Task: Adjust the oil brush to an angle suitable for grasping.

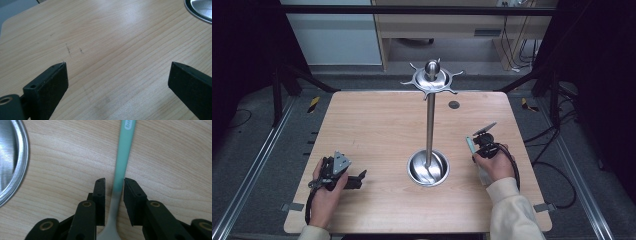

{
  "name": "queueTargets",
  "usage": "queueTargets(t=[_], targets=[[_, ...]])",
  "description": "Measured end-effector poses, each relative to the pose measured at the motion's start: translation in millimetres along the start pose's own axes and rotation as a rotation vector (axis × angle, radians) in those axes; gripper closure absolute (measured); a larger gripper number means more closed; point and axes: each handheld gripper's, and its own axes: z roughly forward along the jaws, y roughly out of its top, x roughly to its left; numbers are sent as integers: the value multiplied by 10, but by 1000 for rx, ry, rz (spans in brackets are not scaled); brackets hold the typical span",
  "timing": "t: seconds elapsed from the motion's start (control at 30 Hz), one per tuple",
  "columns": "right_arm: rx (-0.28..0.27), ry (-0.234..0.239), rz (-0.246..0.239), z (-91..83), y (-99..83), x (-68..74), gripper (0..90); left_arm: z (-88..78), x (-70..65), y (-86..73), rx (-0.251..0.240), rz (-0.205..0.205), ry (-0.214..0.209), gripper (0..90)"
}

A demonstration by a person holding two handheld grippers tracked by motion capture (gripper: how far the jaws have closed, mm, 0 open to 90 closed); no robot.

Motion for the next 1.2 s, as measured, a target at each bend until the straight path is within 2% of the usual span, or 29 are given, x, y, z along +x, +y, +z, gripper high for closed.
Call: queueTargets(t=[0.43, 0.8, 1.07, 1.2], targets=[[36, -4, 14, 51, 28, -18, 775, 6, -6, 0, 5, 4, -5, 24], [32, -53, 14, 55, 32, 42, 811, 4, -2, 0, 3, 5, -3, 24], [34, -42, 43, 49, 26, 25, 823, 1, -5, 1, 4, 8, -2, 24], [5, -32, 49, -8, 13, -29, 826, 1, -9, 2, 2, 6, -1, 25]])
